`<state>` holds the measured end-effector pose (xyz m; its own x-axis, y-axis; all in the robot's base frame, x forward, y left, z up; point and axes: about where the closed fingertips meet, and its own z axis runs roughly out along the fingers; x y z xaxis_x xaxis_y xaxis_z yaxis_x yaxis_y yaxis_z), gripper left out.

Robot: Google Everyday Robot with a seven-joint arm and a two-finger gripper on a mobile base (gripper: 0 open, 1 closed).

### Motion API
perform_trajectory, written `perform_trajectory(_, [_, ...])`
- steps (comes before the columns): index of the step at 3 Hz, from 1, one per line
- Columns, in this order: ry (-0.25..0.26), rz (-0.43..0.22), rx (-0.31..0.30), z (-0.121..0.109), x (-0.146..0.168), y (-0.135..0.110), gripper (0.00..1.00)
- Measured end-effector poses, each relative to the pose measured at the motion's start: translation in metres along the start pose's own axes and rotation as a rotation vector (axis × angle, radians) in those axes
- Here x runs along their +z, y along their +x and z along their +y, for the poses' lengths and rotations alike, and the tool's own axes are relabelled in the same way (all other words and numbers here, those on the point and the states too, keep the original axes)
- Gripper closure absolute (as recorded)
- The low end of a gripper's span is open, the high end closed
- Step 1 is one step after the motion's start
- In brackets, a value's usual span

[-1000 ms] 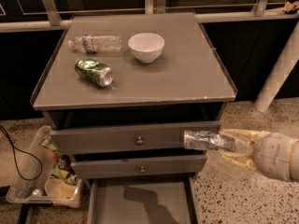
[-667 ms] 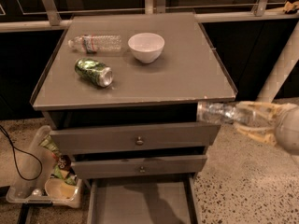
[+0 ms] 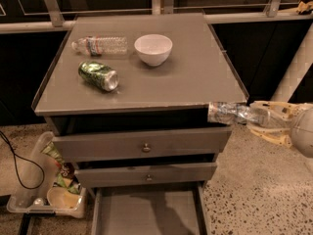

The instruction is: Pick redbull can from bottom drawer and place on counter

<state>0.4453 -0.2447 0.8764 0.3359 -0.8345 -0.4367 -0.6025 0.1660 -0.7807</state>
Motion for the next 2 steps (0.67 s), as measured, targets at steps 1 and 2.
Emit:
perform_trajectory(1, [0.018,-0.003,-0.032,-0.017,0.015,-0.003,1.00])
perform_trajectory(2, [0.041,0.004,-0.049,-0.056,0.040,0.005,1.00])
